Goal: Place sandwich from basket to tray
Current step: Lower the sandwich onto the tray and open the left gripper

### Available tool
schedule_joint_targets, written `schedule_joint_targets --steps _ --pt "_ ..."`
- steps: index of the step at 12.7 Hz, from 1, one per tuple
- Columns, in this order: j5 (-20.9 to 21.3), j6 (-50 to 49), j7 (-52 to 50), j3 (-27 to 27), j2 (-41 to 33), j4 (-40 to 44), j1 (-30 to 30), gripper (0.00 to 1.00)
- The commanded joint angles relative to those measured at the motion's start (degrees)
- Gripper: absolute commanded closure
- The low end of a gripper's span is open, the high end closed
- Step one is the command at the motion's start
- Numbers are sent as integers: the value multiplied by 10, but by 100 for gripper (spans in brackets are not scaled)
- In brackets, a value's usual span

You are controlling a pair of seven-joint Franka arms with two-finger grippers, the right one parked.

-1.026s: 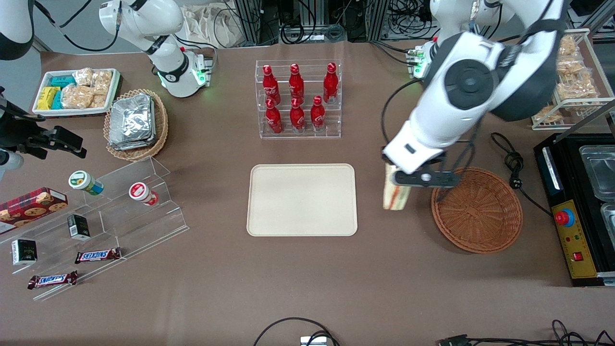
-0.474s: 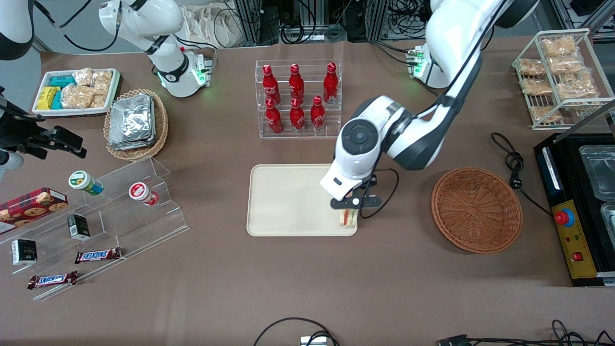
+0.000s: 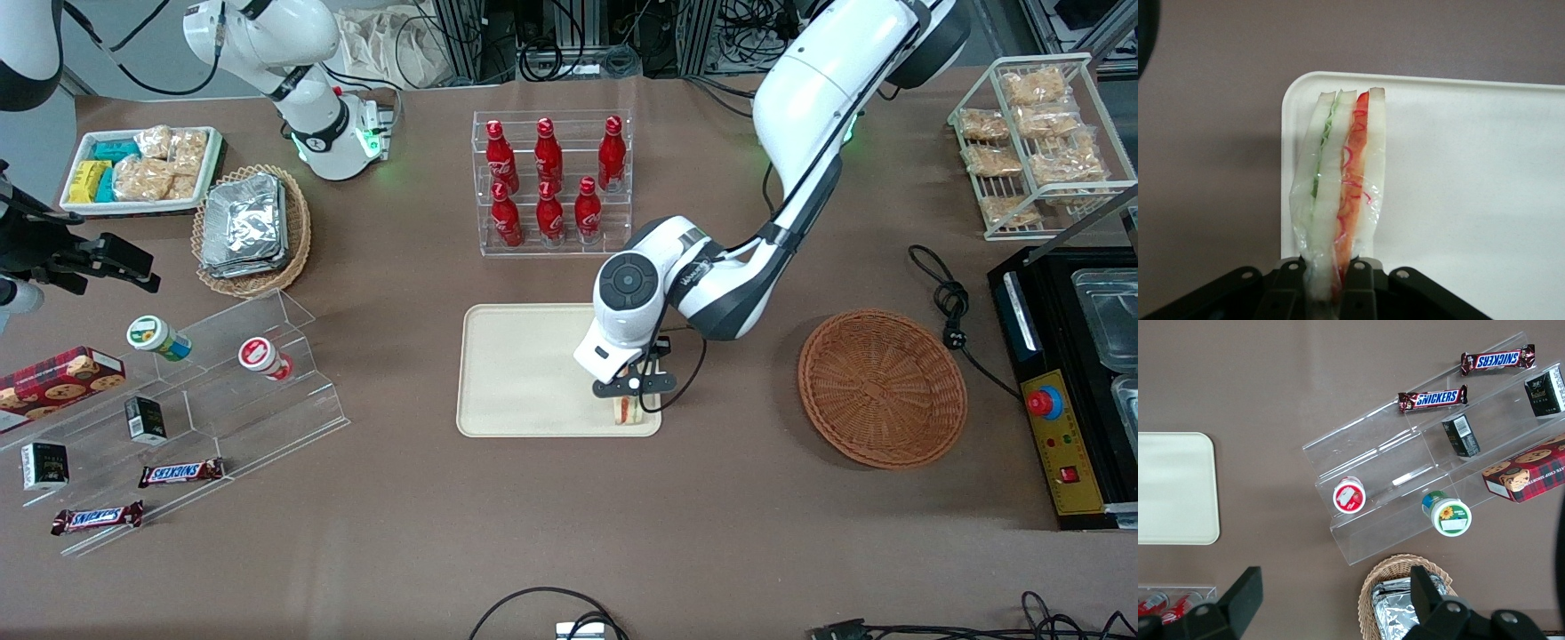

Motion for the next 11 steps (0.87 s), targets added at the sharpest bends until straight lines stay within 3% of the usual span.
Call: schedule_joint_targets --steps 1,5,6,7,8,9,11 --pt "25 14 -24 1 -2 -15 -4 100" --pt "34 15 -26 2 5 -16 -5 97" --pt "34 15 -26 2 6 -16 -8 84" --pt "35 15 -26 3 10 -16 -10 62" --pt "36 15 -26 3 10 -16 -11 21" --pt "36 20 -25 5 11 -17 -11 0" --pt "36 27 -25 5 13 -18 -12 0"
